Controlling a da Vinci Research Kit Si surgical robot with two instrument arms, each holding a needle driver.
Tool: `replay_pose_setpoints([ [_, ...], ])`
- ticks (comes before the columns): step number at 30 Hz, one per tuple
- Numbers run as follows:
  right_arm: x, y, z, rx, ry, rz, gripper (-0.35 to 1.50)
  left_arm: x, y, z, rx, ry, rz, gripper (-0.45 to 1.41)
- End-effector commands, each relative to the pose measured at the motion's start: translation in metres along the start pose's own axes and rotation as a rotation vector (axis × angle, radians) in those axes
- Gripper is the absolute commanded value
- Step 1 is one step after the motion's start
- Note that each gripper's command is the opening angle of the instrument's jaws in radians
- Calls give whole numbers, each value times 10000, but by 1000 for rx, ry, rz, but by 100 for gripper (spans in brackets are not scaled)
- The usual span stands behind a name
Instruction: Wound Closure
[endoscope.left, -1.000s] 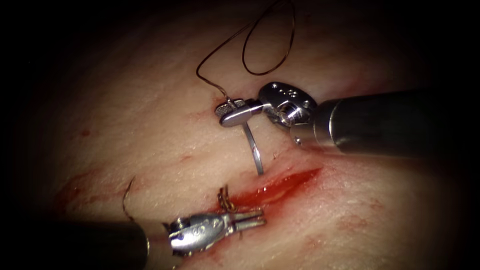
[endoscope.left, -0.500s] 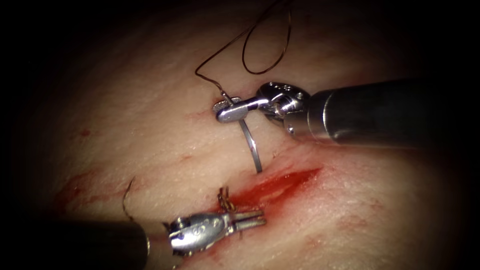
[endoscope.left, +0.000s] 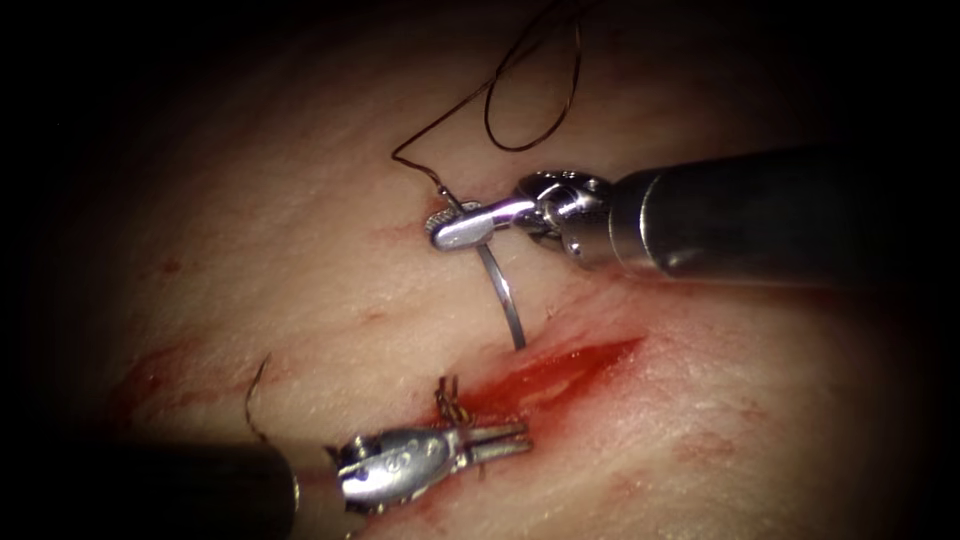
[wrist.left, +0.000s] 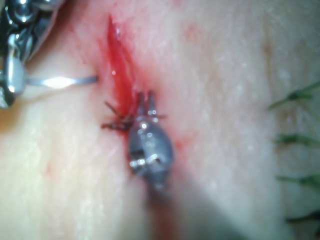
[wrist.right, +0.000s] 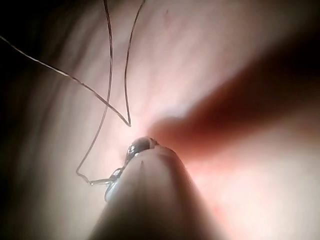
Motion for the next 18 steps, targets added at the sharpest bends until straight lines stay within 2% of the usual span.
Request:
replay_pose_setpoints([
  [1,2,6,3,5,5,55,-35,-7,4,6,-3,0,-2,11],
  [2,0,5,2,7,9,97,-35,-7,4,6,-3,0,-2,11],
  [9,-8,1,-4,7,19,137,-35,-7,4,6,-3,0,-2,11],
  [18,-20,-3,3,10,6,138,-35,-7,4,6,-3,0,-2,11],
])
